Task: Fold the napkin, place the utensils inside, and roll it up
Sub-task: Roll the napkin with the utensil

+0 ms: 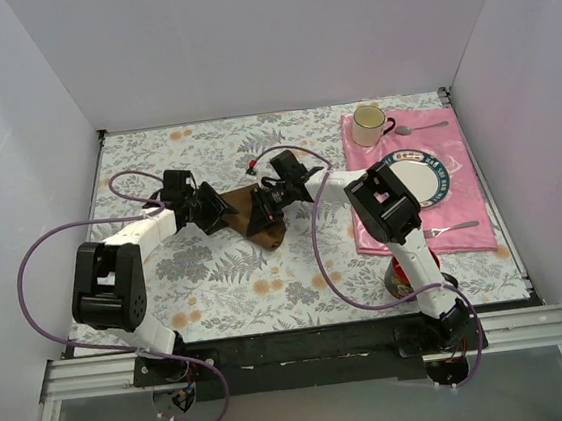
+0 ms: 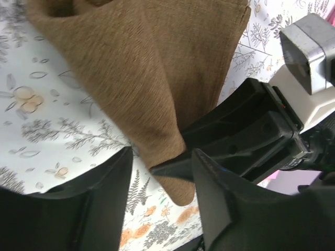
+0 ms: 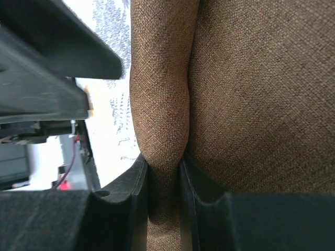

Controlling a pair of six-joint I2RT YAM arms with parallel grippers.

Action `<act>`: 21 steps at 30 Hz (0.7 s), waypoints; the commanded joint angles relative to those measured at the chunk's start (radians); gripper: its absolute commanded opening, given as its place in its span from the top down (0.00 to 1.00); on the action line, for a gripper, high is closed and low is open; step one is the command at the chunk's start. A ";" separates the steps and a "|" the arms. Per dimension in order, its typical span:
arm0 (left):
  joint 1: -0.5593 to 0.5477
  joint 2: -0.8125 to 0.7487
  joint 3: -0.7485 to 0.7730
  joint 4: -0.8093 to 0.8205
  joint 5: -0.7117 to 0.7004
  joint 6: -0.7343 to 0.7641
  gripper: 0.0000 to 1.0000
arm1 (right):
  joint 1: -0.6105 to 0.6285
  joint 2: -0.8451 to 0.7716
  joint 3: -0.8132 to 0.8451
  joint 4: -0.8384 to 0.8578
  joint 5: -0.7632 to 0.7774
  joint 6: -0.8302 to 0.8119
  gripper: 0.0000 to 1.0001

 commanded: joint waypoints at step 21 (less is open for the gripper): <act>0.024 0.237 0.050 0.132 0.003 -0.026 0.69 | 0.004 -0.058 0.242 -0.544 0.295 -0.292 0.43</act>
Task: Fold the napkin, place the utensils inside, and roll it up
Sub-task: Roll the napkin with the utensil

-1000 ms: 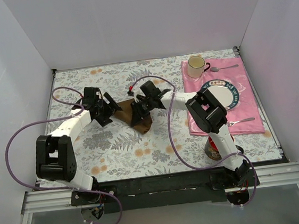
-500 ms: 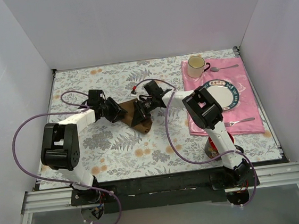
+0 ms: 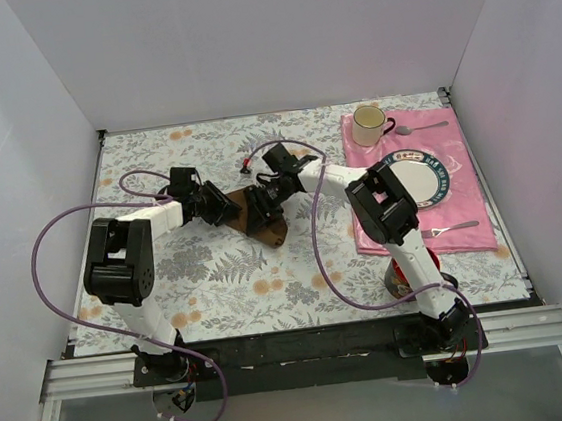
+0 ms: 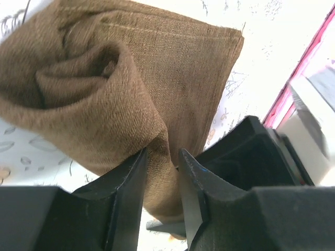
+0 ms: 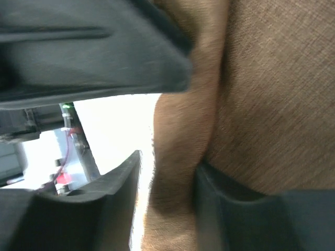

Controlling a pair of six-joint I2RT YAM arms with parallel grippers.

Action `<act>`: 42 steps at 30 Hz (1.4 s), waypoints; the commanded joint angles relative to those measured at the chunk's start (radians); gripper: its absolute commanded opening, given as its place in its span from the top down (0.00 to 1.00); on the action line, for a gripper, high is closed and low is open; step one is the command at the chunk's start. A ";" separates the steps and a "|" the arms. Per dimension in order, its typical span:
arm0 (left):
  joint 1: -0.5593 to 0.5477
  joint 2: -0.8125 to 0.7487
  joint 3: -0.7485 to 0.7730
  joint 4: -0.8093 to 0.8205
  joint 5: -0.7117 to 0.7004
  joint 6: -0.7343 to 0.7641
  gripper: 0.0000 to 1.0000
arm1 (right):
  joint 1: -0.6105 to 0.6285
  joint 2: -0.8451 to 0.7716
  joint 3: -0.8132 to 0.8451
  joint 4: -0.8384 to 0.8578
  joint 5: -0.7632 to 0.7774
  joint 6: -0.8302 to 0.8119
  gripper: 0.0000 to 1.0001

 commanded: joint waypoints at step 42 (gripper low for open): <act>0.052 0.077 0.000 -0.084 -0.008 0.114 0.70 | 0.241 -0.331 -0.134 -0.052 0.999 -0.620 0.25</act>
